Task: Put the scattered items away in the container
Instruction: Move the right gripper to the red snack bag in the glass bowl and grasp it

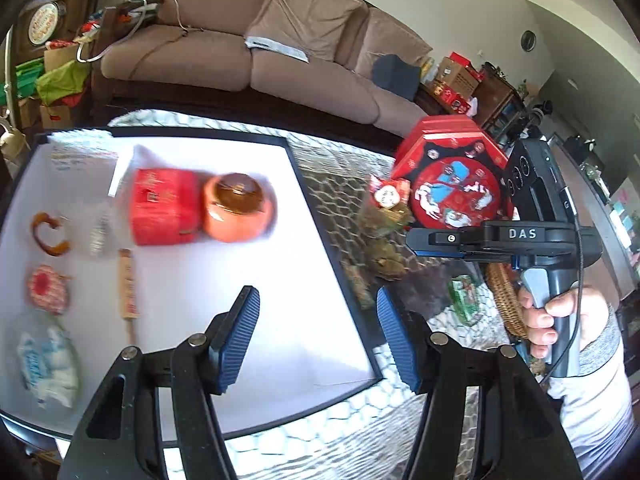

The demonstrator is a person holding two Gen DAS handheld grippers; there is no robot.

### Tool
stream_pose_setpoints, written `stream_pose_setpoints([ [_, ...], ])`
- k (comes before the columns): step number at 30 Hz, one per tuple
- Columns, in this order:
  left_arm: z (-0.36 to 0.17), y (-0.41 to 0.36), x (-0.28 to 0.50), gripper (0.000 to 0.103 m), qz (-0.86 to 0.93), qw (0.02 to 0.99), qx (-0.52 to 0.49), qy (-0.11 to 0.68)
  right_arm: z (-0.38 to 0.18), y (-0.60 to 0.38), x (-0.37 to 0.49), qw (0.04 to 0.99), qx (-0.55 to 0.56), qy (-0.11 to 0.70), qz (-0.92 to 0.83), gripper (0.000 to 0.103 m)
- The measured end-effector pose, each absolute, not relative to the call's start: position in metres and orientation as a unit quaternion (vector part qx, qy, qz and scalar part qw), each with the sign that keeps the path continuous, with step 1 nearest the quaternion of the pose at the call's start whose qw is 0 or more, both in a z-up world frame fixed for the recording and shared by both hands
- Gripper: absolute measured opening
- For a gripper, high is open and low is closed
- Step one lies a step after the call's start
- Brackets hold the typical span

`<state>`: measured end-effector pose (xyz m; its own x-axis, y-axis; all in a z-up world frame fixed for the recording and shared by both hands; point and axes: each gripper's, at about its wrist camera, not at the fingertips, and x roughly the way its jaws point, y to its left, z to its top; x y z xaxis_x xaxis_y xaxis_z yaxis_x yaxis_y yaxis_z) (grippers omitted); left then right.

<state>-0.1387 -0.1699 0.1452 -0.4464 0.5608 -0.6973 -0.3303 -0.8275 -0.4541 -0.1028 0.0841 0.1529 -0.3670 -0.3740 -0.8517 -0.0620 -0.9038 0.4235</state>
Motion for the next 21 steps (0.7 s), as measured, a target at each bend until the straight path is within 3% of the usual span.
stream_pose_setpoints([
  [4,0.128,-0.088,-0.144,0.061,0.829,0.266,-0.473,-0.137,0.116,0.173,-0.083,0.041,0.535,-0.229,-0.813,0.04],
  [9,0.102,-0.009,-0.173,0.061,0.853,0.191,-0.48,-0.069,0.064,0.226,-0.089,0.033,0.504,-0.307,-0.807,0.036],
  [15,0.052,0.011,-0.219,0.057,0.857,0.104,-0.504,-0.037,0.028,0.227,-0.112,0.056,0.493,-0.325,-0.805,0.034],
  [21,0.026,0.012,-0.24,0.057,0.857,0.084,-0.507,-0.035,0.013,0.215,-0.129,0.07,0.491,-0.323,-0.806,0.033],
])
